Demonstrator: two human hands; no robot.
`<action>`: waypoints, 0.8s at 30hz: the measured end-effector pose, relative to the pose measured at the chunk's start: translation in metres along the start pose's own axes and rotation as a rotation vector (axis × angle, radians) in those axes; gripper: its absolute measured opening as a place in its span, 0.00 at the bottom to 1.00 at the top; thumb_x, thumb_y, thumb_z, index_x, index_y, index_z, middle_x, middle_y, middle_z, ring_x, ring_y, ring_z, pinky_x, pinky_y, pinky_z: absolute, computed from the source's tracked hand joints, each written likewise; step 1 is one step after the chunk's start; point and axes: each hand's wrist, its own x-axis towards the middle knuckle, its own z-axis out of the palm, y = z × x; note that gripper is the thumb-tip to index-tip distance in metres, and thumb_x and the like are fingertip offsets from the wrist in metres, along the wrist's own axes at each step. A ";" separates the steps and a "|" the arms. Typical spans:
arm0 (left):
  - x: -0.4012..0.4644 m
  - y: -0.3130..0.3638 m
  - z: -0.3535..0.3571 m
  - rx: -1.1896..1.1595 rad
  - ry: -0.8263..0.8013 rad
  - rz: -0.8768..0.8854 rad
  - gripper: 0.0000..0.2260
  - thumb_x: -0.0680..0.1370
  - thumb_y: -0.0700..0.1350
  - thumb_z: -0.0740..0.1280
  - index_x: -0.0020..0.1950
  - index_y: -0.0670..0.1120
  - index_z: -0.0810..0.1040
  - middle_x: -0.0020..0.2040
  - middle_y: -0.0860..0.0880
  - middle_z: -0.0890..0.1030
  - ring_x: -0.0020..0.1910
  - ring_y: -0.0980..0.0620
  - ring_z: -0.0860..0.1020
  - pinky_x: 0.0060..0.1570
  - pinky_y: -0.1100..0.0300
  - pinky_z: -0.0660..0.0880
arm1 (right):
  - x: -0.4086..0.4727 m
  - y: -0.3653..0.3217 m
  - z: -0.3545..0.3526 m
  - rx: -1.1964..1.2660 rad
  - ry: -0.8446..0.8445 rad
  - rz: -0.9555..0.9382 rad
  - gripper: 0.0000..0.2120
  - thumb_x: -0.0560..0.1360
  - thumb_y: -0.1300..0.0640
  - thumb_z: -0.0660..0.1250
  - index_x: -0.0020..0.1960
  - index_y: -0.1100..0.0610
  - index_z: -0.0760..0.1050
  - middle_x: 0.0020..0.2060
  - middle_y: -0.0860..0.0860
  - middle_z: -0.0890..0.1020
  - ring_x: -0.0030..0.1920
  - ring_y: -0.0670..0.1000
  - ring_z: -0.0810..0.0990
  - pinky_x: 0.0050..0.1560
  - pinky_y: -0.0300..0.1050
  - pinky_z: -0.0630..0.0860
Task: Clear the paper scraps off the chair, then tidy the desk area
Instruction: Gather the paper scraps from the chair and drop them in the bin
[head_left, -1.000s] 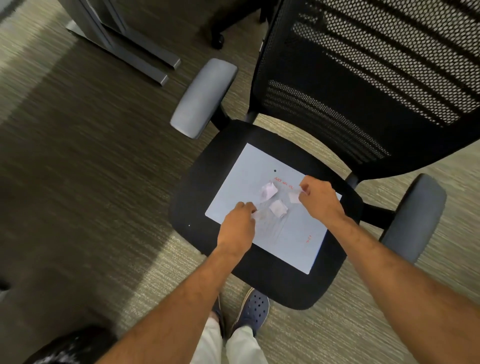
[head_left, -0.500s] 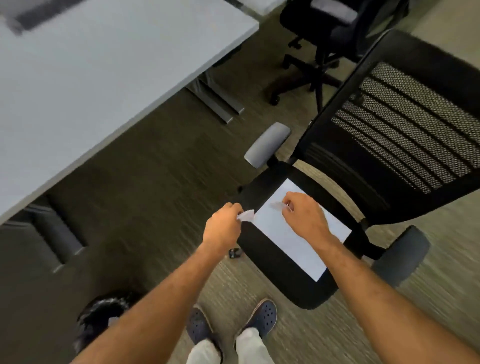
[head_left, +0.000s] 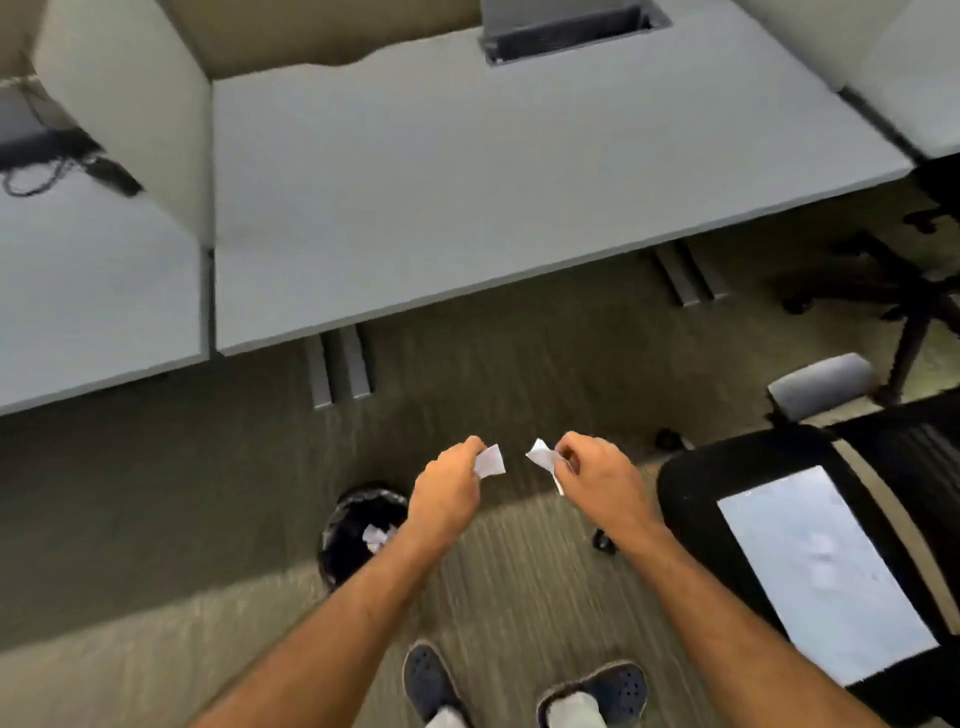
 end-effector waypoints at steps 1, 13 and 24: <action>-0.006 -0.032 -0.007 -0.024 0.000 -0.047 0.08 0.75 0.38 0.59 0.51 0.49 0.72 0.50 0.48 0.80 0.48 0.38 0.78 0.47 0.44 0.75 | 0.003 -0.020 0.023 -0.003 -0.033 -0.012 0.04 0.74 0.53 0.65 0.42 0.52 0.73 0.35 0.45 0.77 0.43 0.52 0.76 0.36 0.47 0.68; -0.025 -0.345 0.094 -0.278 0.085 -0.439 0.20 0.73 0.34 0.64 0.60 0.53 0.78 0.48 0.49 0.84 0.48 0.45 0.81 0.40 0.60 0.67 | 0.043 -0.091 0.339 -0.046 -0.351 -0.127 0.03 0.74 0.53 0.65 0.46 0.52 0.76 0.39 0.52 0.83 0.43 0.59 0.81 0.37 0.49 0.73; 0.029 -0.478 0.269 -0.301 0.097 -0.575 0.12 0.77 0.36 0.65 0.57 0.49 0.78 0.47 0.47 0.82 0.46 0.43 0.80 0.39 0.54 0.70 | 0.036 0.002 0.567 -0.113 -0.430 0.032 0.05 0.76 0.58 0.63 0.50 0.54 0.77 0.43 0.58 0.84 0.43 0.62 0.80 0.36 0.47 0.66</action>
